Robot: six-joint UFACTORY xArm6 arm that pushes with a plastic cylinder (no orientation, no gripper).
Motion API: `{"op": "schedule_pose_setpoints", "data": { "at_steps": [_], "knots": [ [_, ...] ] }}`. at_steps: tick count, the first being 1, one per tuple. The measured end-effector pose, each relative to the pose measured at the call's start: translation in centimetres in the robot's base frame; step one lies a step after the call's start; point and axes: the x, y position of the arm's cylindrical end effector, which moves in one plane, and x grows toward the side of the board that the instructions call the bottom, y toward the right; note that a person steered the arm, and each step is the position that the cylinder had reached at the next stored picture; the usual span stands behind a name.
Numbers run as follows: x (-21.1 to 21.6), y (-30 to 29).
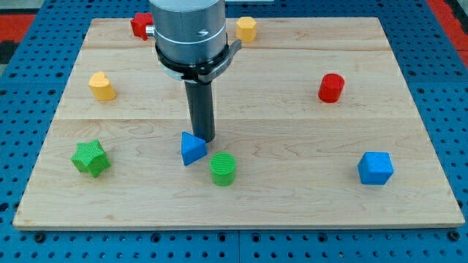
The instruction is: Slightly push the green star towards the bottom
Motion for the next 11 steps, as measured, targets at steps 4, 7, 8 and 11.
{"op": "schedule_pose_setpoints", "data": {
  "at_steps": [4,7,8,11],
  "knots": [
    [2.8,-5.4],
    [-2.0,-12.1],
    [-0.8,-16.6],
    [2.2,-14.0]
  ]
}}
